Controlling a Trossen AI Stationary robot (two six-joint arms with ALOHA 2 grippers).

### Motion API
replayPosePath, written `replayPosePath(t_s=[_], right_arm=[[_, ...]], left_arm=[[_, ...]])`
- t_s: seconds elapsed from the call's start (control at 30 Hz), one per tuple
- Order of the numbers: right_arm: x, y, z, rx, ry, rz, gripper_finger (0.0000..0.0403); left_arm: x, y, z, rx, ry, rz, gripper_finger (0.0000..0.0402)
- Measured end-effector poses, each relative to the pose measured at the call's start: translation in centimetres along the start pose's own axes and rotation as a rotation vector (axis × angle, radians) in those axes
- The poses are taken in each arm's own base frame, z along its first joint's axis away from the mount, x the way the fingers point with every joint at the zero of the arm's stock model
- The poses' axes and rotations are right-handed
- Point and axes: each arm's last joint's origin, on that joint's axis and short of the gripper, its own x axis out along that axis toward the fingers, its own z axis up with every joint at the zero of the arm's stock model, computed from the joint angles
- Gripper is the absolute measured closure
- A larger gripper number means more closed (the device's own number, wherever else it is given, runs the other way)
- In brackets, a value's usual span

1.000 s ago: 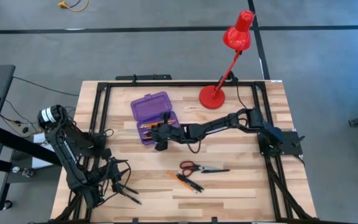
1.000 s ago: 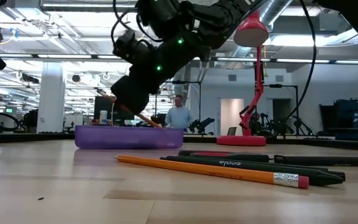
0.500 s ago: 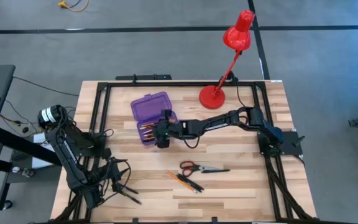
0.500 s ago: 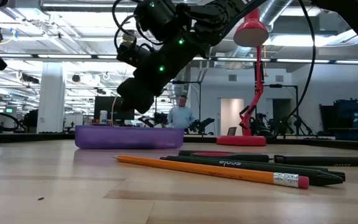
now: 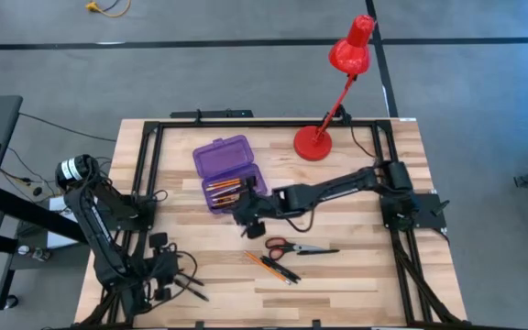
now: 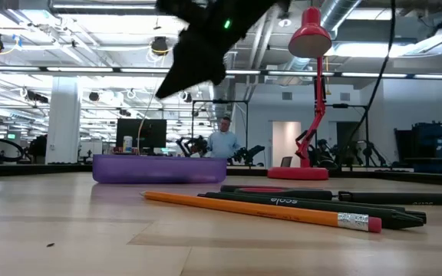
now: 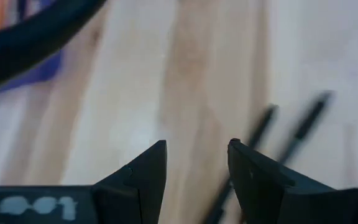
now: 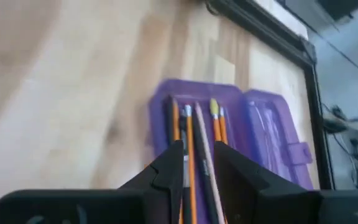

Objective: Pick & place school supplies into a supply box
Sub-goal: Put the black pen into the purple supply box

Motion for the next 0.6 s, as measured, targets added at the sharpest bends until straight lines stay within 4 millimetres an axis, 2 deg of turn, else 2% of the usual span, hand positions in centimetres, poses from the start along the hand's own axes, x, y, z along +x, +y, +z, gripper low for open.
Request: replayPosePath(t_s=[0.17, 0.3, 0.6], right_arm=[[-1.9, 2.4, 0.8, -0.041, 0.014, 0.064, 0.0321], [-3.1, 4.5, 1.2, -0.052, 0.028, 0.102, 0.0321], [-5.6, 9.0, 0.6, -0.055, 0.197, 0.096, 0.0321]], left_arm=[[0.6, -0.7, 0.7, 0.027, 0.045, -0.07, 0.0244], [1.8, -0.8, 1.1, 0.075, 0.069, -0.057, 0.0244], [4.9, -1.2, 0.9, 0.156, 0.275, -0.04, 0.0244]])
